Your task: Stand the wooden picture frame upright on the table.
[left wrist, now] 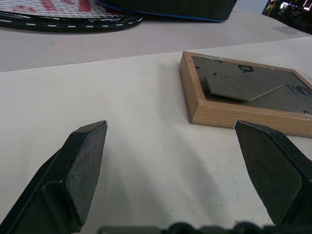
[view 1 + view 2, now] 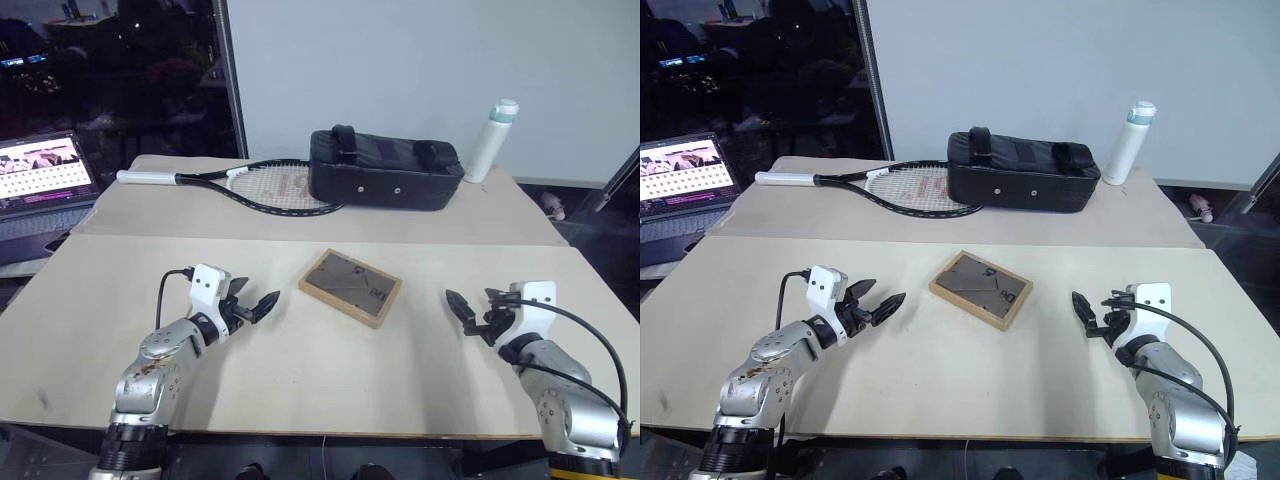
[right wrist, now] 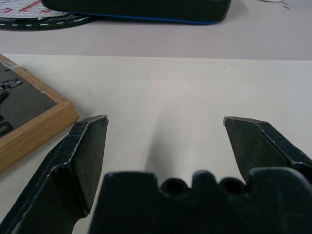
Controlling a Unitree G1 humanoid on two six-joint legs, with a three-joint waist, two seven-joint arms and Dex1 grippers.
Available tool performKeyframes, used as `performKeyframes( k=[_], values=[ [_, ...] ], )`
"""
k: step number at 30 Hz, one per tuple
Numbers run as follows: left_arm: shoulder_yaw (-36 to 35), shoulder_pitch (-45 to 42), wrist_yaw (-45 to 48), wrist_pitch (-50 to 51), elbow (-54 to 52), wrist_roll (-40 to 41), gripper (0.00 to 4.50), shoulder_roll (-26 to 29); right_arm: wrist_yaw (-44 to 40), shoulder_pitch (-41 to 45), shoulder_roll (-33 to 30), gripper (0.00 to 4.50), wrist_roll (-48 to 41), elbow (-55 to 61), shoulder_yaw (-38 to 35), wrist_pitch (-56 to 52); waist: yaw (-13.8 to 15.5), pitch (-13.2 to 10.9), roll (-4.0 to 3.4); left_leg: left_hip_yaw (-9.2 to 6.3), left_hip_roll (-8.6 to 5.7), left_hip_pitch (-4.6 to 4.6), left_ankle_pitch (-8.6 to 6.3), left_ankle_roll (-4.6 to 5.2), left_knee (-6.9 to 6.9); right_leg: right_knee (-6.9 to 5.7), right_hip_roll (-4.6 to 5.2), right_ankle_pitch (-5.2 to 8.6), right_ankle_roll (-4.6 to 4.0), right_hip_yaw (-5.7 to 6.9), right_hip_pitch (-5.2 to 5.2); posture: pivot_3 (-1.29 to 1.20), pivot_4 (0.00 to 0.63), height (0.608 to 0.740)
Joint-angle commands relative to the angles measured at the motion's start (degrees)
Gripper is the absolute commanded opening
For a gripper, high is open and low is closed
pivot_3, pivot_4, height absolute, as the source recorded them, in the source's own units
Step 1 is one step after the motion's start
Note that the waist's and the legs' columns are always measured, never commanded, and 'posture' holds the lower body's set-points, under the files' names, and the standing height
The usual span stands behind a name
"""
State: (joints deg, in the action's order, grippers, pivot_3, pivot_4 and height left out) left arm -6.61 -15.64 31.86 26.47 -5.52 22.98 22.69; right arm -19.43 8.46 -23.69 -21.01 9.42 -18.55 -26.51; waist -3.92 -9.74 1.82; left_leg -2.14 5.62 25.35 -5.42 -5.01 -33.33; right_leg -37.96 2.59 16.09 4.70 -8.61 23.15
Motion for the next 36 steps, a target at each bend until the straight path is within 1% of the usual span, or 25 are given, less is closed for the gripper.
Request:
performKeyframes(
  k=[1, 2, 3, 4, 5, 6, 7, 8, 9, 10, 11, 13, 14, 15, 17, 19, 23, 25, 28, 32, 34, 36],
  values=[
    [1.37, -2.57, 2.54, 3.41, -3.95, 1.38, 4.5, 2.81, -3.14, 7.06, -4.42, 4.19, 4.45, -6.14, 2.68, 6.29, -0.02, 0.0, 0.0, 0.0, 0.0, 0.0, 0.0, 0.0, 0.0, 0.0, 0.0, 0.0, 0.0, 0.0, 0.0, 0.0, 0.15, 0.721],
    [3.81, -4.0, 3.9, 7.01, -5.27, 0.91, 4.5, 4.86, -5.45, 13.01, -6.97, 3.92, 8.4, -12.42, 6.24, 10.6, -0.46, -0.04, 0.06, 0.0, 0.0, 0.0, 0.0, 0.0, 0.0, 0.0, 0.0, 0.0, 0.0, 0.0, 0.0, 0.0, 0.15, 0.721],
    [5.54, -5.16, 4.93, 9.92, -6.51, 1.19, 3.96, 5.95, -7.22, 18.1, -8.88, 3.71, 12.1, -18.09, 9.52, 14.57, -1.19, -0.38, -0.02, 0.02, 0.01, -0.02, 0.0, 0.0, -0.08, -0.02, -0.01, -0.02, 0.0, -0.03, 0.03, 0.0, 0.15, 0.721],
    [6.7, -6.29, 5.28, 12.36, -7.45, 2.0, 3.73, 6.29, -8.44, 22.41, -10.12, 3.37, 15.01, -23.5, 12.33, 18.33, -1.49, -0.8, -0.31, 0.09, -0.01, 0.03, 0.01, 0.0, -0.25, 0.04, 0.0, -0.07, -0.26, -0.11, 0.08, 0.0, 0.15, 0.721],
    [7.1, -7.07, 4.99, 13.92, -7.98, 2.73, 3.55, 6.0, -9.2, 25.13, -10.56, 3.22, 16.64, -27.59, 14.1, 21.19, -1.65, -0.81, -0.35, 0.1, -0.1, 0.21, 0.03, 0.02, -0.34, 0.14, 0.04, -0.22, -0.2, -0.16, 0.12, 0.0, 0.15, 0.721],
    [7.54, -7.99, 4.39, 15.7, -8.27, 2.98, 2.96, 5.67, -10.29, 27.81, -10.88, 2.7, 18.37, -32.11, 15.95, 23.88, -1.69, -0.8, -0.31, 0.1, -0.13, 0.19, 0.03, 0.02, -0.3, 0.19, 0.04, -0.22, -0.19, -0.17, 0.05, 0.0, 0.15, 0.721],
    [8.9, -8.94, 3.43, 17.8, -8.32, 2.47, 2.83, 5.21, -11.48, 31.55, -10.85, 2.55, 20.9, -38.68, 18.55, 27.3, -1.66, -0.7, -0.16, 0.05, -0.12, 0.12, 0.06, 0.07, -0.3, 0.18, 0.03, -0.16, -0.22, -0.13, -0.03, 0.0, 0.15, 0.721],
    [10.53, -9.72, 2.82, 19.35, -8.29, 1.77, 2.42, 4.81, -12.85, 34.86, -10.43, 2.12, 22.53, -44.55, 20.35, 29.76, -1.7, -0.63, -0.04, -0.02, -0.12, 0.11, 0.13, 0.18, -0.18, 0.18, 0.02, -0.11, -0.14, -0.08, -0.06, 0.0, 0.15, 0.721],
    [11.97, -10.45, 2.34, 21.01, -8.32, 1.41, 2.02, 4.26, -14.45, 37.86, -9.82, 1.72, 23.7, -50.03, 21.85, 31.85, -1.72, -0.62, 0.02, -0.02, -0.12, 0.07, 0.12, 0.18, -0.14, 0.19, 0.02, -0.2, 0.17, -0.08, -0.12, 0.0, 0.15, 0.721],
    [13.07, -11.01, 2.09, 21.97, -8.18, 1.12, 1.77, 3.77, -15.75, 40.03, -9.33, 1.44, 24.62, -54.3, 23.01, 33.8, -1.69, -0.62, 0.03, -0.03, -0.12, 0.09, 0.11, 0.18, -0.03, 0.29, 0.03, -0.18, 0.2, -0.07, -0.12, 0.0, 0.15, 0.721],
    [14.03, -11.75, 1.75, 22.64, -7.71, 0.84, 1.41, 3.08, -17.46, 42.08, -8.7, 1.12, 25.57, -58.53, 24.28, 35.78, -1.59, -0.63, 0.04, -0.03, -0.12, 0.13, 0.12, 0.18, 0.14, 0.43, 0.03, -0.19, 0.2, -0.07, -0.11, 0.0, 0.15, 0.721],
    [16.73, -13.97, 0.73, 23.49, -4.96, -1.03, 0.57, 1.66, -21.01, 45.94, -7.07, 0.33, 29.13, -67.49, 28.13, 42.1, -1.33, -0.65, 0.05, -0.04, -0.13, 0.22, 0.12, 0.17, 0.41, 0.5, 0.03, -0.25, 0.0, -0.05, -0.01, 0.0, 0.15, 0.721],
    [18.04, -14.97, 0.43, 23.45, -3.5, -2.23, 0.24, 1.22, -23.19, 47.48, -6.0, 0.07, 29.45, -70.97, 28.73, 43.92, -1.26, -0.68, 0.05, -0.04, -0.15, 0.24, 0.11, 0.17, 0.47, 0.49, 0.04, -0.3, -0.15, -0.04, 0.01, 0.0, 0.15, 0.721],
    [19.23, -15.86, 0.39, 23.28, -2.31, -3.41, 0.11, 1.09, -24.97, 48.64, -5.13, 0.03, 29.62, -73.56, 29.09, 45.0, -1.29, -0.69, 0.05, -0.06, -0.16, 0.26, 0.11, 0.16, 0.54, 0.51, 0.03, -0.32, -0.22, -0.02, 0.05, 0.0, 0.15, 0.721],
    [20.84, -17.22, 0.37, 22.48, -0.25, -5.32, 0.11, 0.95, -29.1, 49.86, -3.98, 0.03, 30.19, -77.12, 29.86, 47.13, -1.39, -0.7, 0.03, -0.08, -0.15, 0.27, 0.11, 0.15, 0.55, 0.51, 0.04, -0.33, -0.24, -0.01, 0.05, 0.0, 0.15, 0.721],
    [21.19, -17.83, 0.48, 22.11, 0.84, -6.21, 0.11, 0.9, -33.68, 50.29, -3.16, 0.03, 29.0, -78.88, 28.92, 47.78, -1.6, -0.7, 0.03, -0.09, -0.18, 0.21, 0.12, 0.13, 0.53, 0.49, 0.04, -0.33, -0.25, 0.0, -0.02, 0.0, 0.15, 0.721],
    [21.31, -17.76, 2.06, 20.83, 2.23, -8.2, 0.11, 3.44, -48.06, 48.24, -2.5, 0.03, 24.11, -76.66, 26.35, 47.18, -1.85, -0.7, 0.03, -0.14, -0.18, 0.09, 0.16, 0.05, 0.51, 0.29, 0.03, -0.24, -0.1, 0.02, -0.04, 0.0, 0.15, 0.721],
    [20.98, -16.87, 3.57, 20.65, 1.83, -8.68, 0.11, 5.81, -54.61, 44.57, -2.5, 0.03, 22.4, -70.24, 27.19, 46.1, -1.87, -0.7, 0.03, -0.17, -0.18, 0.02, 0.19, 0.02, 0.49, 0.23, 0.01, -0.11, 0.13, 0.03, -0.09, 0.0, 0.15, 0.721],
    [22.01, -15.02, 7.21, 21.19, -1.0, -8.02, 0.11, 9.36, -58.78, 36.91, -2.01, 0.03, 19.24, -54.42, 28.96, 40.94, -1.93, -0.68, 0.0, -0.19, -0.18, -0.02, 0.19, 0.02, 0.49, 0.15, 0.0, -0.08, 0.17, 0.03, -0.1, 0.0, 0.15, 0.721],
    [24.16, -12.65, 10.98, 20.75, -2.98, -8.85, 0.11, 13.88, -58.49, 28.51, -1.21, 0.03, 15.87, -36.16, 30.43, 30.95, -1.84, -0.67, -0.01, -0.2, -0.18, -0.07, 0.18, 0.01, 0.48, 0.0, -0.01, -0.03, 0.1, 0.03, -0.08, 0.0, 0.15, 0.721],
    [24.67, -11.44, 12.54, 20.53, -2.84, -9.53, 0.11, 16.14, -57.65, 25.62, -1.78, 0.03, 15.58, -30.65, 30.93, 27.15, -1.77, -0.67, -0.02, -0.2, -0.18, -0.09, 0.18, 0.01, 0.47, -0.05, -0.01, 0.0, 0.08, 0.03, -0.08, 0.0, 0.15, 0.721],
    [23.76, -10.62, 13.23, 20.7, -1.97, -10.07, 0.11, 18.26, -56.83, 23.76, -3.03, 0.03, 15.72, -27.37, 30.55, 24.79, -1.75, -0.65, 0.0, -0.2, -0.18, -0.11, 0.18, 0.01, 0.41, -0.05, -0.01, 0.03, 0.05, 0.03, -0.09, 0.0, 0.15, 0.721]
  ],
)
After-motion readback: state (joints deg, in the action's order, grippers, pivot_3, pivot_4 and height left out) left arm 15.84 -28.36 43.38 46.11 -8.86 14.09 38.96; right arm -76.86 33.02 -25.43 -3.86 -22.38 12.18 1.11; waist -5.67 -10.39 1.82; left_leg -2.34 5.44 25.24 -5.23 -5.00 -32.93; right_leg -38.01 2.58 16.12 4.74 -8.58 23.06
